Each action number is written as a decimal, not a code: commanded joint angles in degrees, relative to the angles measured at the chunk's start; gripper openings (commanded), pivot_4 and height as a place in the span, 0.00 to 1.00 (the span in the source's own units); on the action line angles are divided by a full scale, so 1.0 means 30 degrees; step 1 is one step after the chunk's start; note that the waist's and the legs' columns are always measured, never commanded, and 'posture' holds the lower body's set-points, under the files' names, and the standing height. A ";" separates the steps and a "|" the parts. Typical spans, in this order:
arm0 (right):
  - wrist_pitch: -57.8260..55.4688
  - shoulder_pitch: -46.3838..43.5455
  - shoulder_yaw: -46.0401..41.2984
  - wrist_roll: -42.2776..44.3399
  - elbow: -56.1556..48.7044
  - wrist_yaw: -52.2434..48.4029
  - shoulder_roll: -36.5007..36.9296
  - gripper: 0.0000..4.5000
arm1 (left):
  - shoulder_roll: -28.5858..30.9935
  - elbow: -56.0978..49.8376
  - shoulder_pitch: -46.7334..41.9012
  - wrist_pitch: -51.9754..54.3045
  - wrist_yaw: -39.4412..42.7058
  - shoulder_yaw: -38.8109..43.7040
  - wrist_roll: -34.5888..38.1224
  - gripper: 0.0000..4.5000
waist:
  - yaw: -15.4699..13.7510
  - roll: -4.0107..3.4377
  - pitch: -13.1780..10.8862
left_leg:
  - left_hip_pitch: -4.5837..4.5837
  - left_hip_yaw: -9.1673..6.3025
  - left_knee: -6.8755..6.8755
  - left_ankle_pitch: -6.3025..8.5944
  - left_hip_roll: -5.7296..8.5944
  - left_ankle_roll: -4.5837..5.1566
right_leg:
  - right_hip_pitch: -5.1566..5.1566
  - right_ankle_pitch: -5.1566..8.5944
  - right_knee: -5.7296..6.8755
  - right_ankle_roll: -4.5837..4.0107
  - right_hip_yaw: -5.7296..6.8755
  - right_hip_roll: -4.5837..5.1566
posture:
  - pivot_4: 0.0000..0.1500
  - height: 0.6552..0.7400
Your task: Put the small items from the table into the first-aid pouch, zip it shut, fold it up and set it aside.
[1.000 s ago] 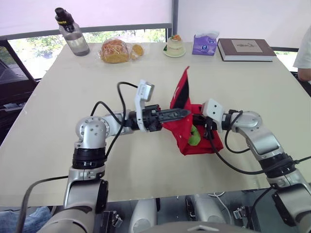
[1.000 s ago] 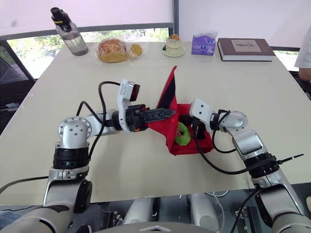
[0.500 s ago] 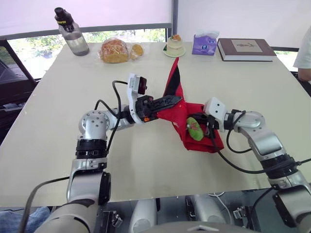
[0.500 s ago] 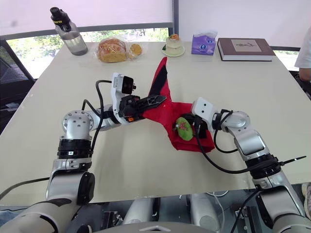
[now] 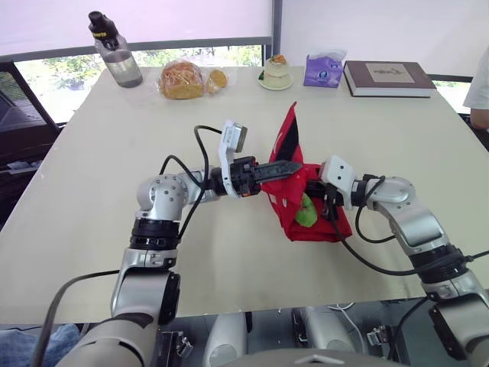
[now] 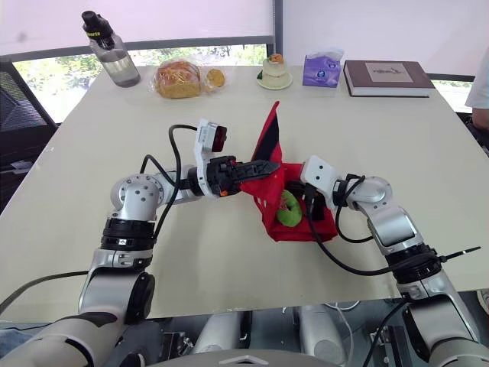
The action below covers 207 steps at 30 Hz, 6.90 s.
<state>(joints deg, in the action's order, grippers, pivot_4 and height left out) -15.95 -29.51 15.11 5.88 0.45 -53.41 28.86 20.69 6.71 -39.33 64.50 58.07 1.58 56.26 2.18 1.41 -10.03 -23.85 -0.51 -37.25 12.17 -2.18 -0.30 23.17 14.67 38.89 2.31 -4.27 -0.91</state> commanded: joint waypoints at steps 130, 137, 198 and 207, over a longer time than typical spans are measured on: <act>-0.3863 1.4338 -1.7780 1.3383 -0.8083 -0.3756 0.6876 1.00 | -0.5457 1.9528 -0.8695 -2.0011 -0.3157 -0.4660 -1.8530 0.01 | 0.0060 -0.0050 0.0011 | 0.0002 -0.0038 0.0019 0.0006 0.0032 0.0012 | -0.0081 0.0020 -0.0120 0.0047 -0.0061 -0.0052 | 1.00 1.00; -0.3853 1.4062 -1.7479 1.3292 -0.7881 -0.3959 0.6966 1.00 | -0.4837 2.0213 -0.8621 -2.0670 -0.4414 -0.3623 -1.8756 0.01 | 0.0079 -0.0051 0.0012 | 0.0007 -0.0046 0.0060 0.0008 0.0027 0.0009 | -0.0074 0.0020 -0.0121 0.0049 -0.0060 -0.0064 | 1.00 1.00; -1.6254 -0.1992 -1.4807 1.4607 -0.0084 1.4980 -0.5129 0.02 | 0.9111 -0.6504 0.2171 -1.1138 0.3202 0.2225 -0.6771 1.00 | 0.0092 -0.0098 -0.0066 | -0.0264 -0.0025 -0.0051 0.0001 -0.0014 0.0013 | 0.0207 0.0008 0.0009 0.0046 -0.0060 -0.0072 | 1.00 1.00; -0.5202 -0.5506 -1.9401 1.3217 0.3760 2.3655 -1.0128 0.02 | 0.7914 -0.5633 0.0716 -1.1223 0.1525 0.1709 -0.7334 1.00 | 0.0100 -0.0101 -0.0067 | -0.0347 0.0010 0.0043 0.0002 0.0004 0.0008 | 0.0313 -0.0041 0.0001 -0.0039 -0.0080 -0.0035 | 1.00 1.00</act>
<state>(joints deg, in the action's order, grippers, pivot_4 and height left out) -39.29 -43.65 -40.74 46.29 11.43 14.82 -1.99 44.55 -9.82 -36.11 31.68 63.51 6.06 34.34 2.48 1.11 -10.23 -24.86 -0.46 -37.12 12.18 -2.15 -0.27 24.10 14.54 38.89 2.19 -4.52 -0.99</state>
